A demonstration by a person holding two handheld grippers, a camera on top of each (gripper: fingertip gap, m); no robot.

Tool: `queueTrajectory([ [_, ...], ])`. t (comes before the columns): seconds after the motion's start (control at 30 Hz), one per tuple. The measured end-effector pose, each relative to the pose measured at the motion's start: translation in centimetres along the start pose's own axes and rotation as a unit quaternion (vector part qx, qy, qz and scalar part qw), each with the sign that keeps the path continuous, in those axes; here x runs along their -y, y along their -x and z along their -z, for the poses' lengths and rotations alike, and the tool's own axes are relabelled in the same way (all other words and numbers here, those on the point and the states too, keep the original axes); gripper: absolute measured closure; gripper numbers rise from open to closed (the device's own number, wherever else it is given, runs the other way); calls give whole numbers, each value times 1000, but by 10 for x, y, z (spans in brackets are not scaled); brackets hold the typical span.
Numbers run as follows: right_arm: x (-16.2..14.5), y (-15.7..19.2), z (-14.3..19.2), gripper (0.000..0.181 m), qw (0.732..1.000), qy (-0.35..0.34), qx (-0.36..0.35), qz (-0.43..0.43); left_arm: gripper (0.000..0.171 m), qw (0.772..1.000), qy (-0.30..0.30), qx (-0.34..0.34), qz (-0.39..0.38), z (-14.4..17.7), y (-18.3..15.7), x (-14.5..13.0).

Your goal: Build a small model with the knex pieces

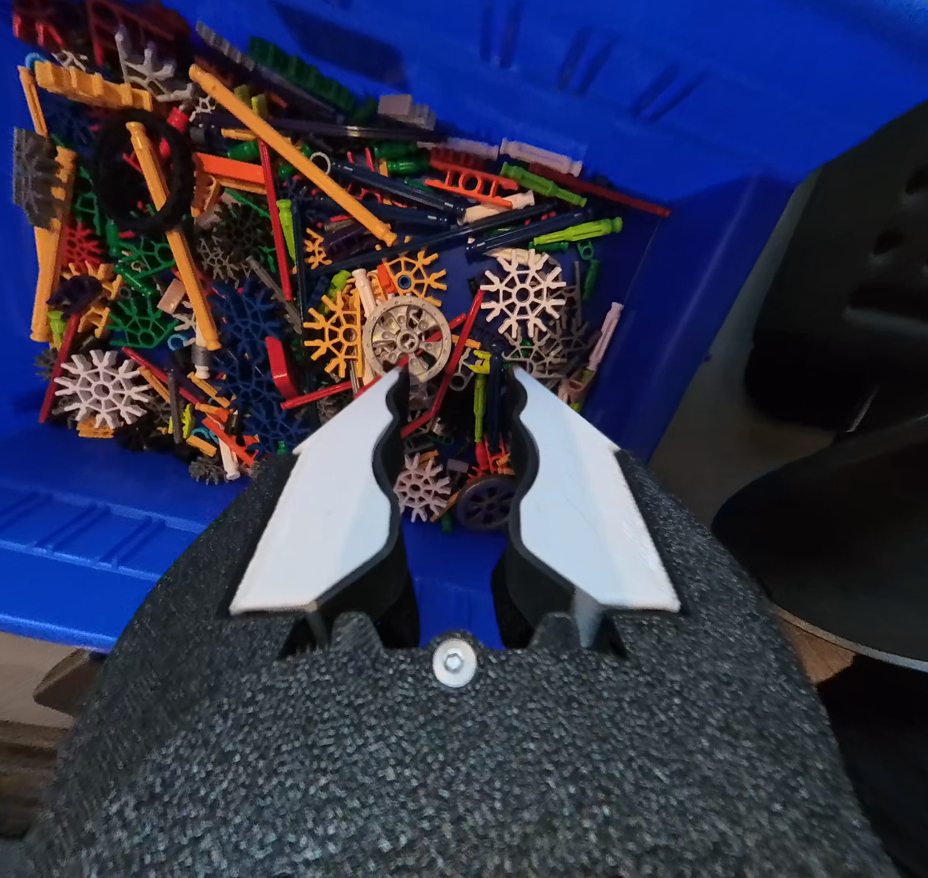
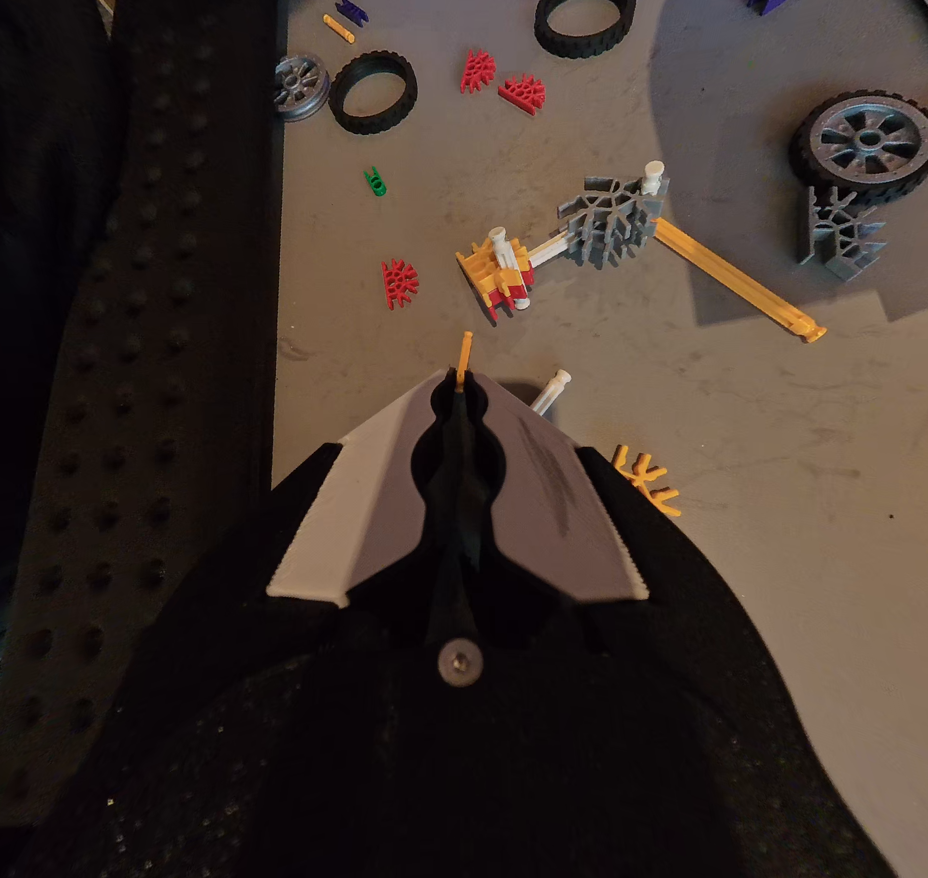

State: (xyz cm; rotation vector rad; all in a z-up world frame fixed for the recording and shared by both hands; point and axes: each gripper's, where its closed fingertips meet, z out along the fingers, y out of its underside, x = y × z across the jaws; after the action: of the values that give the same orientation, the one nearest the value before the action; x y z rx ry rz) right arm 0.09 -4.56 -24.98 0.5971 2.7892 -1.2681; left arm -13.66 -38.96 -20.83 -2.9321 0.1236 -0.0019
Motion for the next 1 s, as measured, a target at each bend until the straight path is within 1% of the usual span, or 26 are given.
queueTrajectory([
  [0.67, 0, 0, 0, 178, 1000, 0, -1, 1, 135, 1000, 3, -9, 9, -4, -6, -10],
  [0.8, 0, 0, 0, 178, 1000, 0, -2, 2, 136, 1000, 11, -26, 9, -4, -13, -13],
  [0.93, 0, 0, 0, 178, 1000, 0, -2, 2, 133, 998, 27, -48, 3, -7, -23, -17],
  [1.0, 0, 0, 0, 178, 1000, 0, -2, 2, 127, 998, 35, -47, -5, -11, -25, -19],
])
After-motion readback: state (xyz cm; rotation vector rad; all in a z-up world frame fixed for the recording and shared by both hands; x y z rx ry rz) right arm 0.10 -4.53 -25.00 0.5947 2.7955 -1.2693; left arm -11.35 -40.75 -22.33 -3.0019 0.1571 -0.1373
